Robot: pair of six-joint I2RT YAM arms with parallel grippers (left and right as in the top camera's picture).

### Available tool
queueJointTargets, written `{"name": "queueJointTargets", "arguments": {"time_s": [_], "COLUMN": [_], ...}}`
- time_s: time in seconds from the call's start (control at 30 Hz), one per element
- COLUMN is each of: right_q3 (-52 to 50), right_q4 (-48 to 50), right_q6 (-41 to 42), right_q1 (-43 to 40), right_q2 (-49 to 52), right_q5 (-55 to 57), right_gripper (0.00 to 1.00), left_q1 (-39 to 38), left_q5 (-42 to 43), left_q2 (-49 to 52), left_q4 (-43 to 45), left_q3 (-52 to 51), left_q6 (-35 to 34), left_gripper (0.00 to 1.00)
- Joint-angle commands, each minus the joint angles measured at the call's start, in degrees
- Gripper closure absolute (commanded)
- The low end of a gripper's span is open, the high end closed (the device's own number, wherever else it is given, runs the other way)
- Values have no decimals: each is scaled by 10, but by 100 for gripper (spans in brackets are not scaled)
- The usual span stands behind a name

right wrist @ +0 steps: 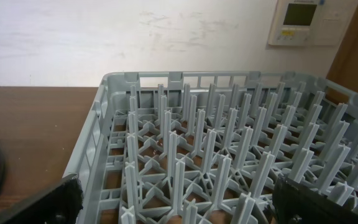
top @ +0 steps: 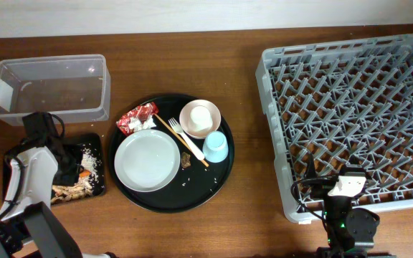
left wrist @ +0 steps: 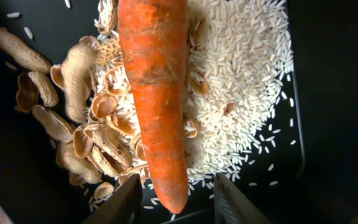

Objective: Sort waste into correct bins and load items into the dishwasher rack

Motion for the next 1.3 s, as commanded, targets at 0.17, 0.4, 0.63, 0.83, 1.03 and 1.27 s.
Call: {"name": "queueJointTargets", "arguments": {"time_s": [0.17,0.4,0.63,0.83,1.03,1.27], "right_q3": [-4,-4,-4,-4,-4,-4], "right_q4": [-3,-3,-3,-3,-3,-3], "right_q6": [-4,-4,-4,-4,-4,-4], "right_q1": [-4,-4,-4,-4,-4,-4], "right_q2": [-2,-2,-2,-2,-2,-2], "right_q5": [7,7,7,7,7,7], "right_gripper": [1,1,1,1,1,1], "left_q1": [3,-21,-207,-373,-478,-521], "left_q5": [54,267,303,189,170,50], "left_q2": [-7,-114,-167,-130,-66,8], "left_q4": [-12,-56,-93,-73,-20,30], "left_q3": [30,59,59,59,59,59], "left_q6": [166,350,395,340,340,402], "left_gripper": [45,42,36,36,36,36]}}
